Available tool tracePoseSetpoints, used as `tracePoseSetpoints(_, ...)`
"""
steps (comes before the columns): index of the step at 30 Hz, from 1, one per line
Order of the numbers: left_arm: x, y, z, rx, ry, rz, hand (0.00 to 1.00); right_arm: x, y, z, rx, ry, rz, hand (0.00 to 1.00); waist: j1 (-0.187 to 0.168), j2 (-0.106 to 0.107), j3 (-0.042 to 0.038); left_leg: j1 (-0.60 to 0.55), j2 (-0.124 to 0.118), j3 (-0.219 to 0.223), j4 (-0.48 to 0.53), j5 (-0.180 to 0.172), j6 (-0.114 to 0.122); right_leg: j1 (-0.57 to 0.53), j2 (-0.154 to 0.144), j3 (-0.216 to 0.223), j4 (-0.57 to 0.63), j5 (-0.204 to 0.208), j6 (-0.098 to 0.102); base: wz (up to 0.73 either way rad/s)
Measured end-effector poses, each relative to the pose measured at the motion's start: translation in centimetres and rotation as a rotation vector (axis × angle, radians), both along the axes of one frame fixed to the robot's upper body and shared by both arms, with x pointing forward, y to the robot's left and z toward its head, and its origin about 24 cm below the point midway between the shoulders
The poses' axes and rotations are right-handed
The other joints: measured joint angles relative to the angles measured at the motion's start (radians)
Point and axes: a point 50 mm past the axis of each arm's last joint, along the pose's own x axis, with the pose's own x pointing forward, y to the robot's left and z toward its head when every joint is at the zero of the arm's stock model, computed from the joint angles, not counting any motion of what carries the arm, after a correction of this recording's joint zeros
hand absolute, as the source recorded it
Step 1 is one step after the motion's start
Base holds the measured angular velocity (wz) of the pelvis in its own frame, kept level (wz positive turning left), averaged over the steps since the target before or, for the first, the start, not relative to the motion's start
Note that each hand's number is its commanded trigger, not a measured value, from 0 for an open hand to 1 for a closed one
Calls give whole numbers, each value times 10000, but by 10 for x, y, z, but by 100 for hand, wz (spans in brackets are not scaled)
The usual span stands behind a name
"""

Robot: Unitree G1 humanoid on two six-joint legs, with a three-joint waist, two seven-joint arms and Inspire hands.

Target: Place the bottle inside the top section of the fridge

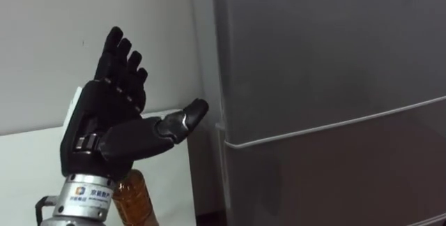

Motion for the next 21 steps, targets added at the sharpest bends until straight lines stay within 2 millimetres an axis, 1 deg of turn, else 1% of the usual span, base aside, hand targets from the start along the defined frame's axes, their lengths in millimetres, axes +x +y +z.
tracePoseSetpoints(1, 0, -4, 2, -8, -116, -286, 0, 0, 0, 0, -3, -1, 29, 0, 3, -16, 3, -5, 6, 71, 14, 0, 1, -1, -9, 8, 0, 0, 0, 0)
tracePoseSetpoints(7, 2, -21, 10, 308, -529, -1338, 0, 2, 0, 0, 9, 25, 140, 0, 3, 6, -11, -116, 10, 117, 103, -1, 1, -31, -16, -16, -10, 0, 3, 3)
tracePoseSetpoints(11, 2, -24, 9, 376, -475, -1512, 0, 3, -1, 1, -35, 42, 303, 0, 3, 54, -43, -154, 20, 202, 109, 0, 1, -58, -18, -14, -13, 0, 3, 0)
tracePoseSetpoints(13, 2, -24, 9, 359, -457, -1536, 0, 3, -1, 0, -4, 118, 312, 0, 6, 70, -54, -153, 47, 397, 111, 0, 2, -54, -20, -13, -13, 0, 3, 0)
tracePoseSetpoints(17, 1, -28, 8, 391, -400, -1674, 0, 3, 0, 0, 47, 118, 373, 0, 4, 68, -51, -155, 46, 409, 108, 0, 2, -45, -21, -20, -20, 0, 4, 1)
tracePoseSetpoints(21, 0, -38, 6, 566, -360, -2194, 0, 6, -1, 0, -3, 105, 625, 0, -20, 68, -49, -157, 41, 421, 97, 3, 8, -23, -29, -47, -26, -2, 6, 3)
